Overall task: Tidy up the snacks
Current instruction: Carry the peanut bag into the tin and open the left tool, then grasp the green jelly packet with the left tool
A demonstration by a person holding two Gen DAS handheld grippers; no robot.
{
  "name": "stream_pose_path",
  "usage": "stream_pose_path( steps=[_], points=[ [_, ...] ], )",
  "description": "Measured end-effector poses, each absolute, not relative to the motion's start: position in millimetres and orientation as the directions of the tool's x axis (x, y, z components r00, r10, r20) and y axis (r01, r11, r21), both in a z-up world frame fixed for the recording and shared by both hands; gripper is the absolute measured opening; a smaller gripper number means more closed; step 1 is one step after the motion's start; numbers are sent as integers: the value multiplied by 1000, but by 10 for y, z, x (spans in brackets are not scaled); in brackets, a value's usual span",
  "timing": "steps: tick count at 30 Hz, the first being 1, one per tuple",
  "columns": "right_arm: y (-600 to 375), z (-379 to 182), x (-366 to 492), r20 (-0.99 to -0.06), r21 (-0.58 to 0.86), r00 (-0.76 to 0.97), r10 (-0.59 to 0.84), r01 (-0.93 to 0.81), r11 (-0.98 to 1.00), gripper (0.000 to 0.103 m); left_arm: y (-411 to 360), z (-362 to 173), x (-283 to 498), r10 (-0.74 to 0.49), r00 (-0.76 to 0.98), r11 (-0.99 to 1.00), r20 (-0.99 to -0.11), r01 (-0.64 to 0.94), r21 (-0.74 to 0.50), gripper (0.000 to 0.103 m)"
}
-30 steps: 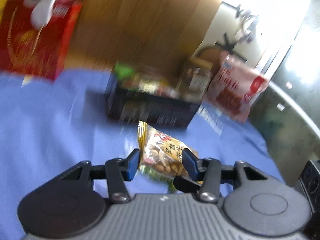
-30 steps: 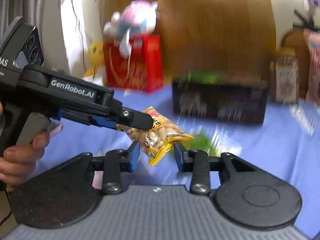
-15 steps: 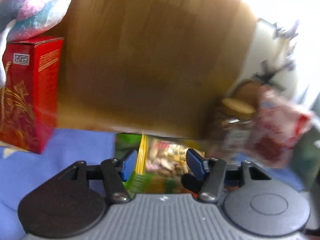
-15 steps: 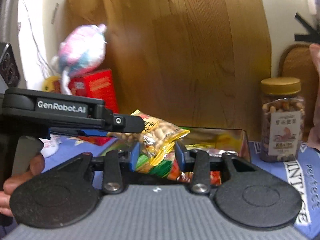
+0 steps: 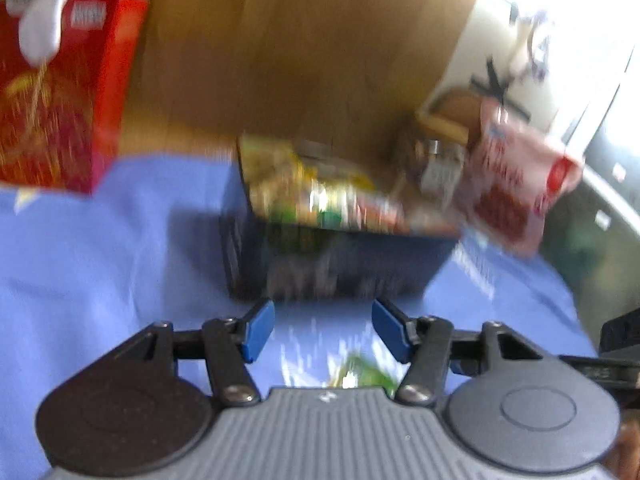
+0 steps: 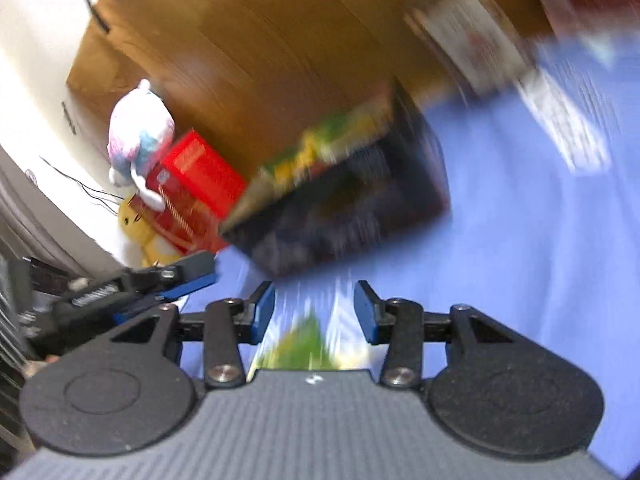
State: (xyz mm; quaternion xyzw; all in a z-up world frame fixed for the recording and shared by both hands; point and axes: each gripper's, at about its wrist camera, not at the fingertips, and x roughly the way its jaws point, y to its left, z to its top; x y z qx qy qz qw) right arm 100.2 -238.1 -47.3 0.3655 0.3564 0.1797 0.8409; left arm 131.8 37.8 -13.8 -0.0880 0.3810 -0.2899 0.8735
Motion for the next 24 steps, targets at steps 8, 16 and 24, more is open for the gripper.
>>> stream_pose_path(
  steps=[8, 16, 24],
  points=[
    [-2090, -501, 750, -500, 701, 671, 548, -59, 711, 47, 328, -462, 1119, -606, 462, 792, -647, 423, -440, 52],
    [-1833, -598, 931, -475, 738, 632, 612, -93, 669, 24, 398, -480, 1080, -635, 467, 773, -616, 383, -506, 50],
    [-1809, -616, 939, -479, 725, 647, 593, -89, 683, 9, 501, -491, 1099, -694, 429, 718, -579, 351, -601, 14]
  ],
)
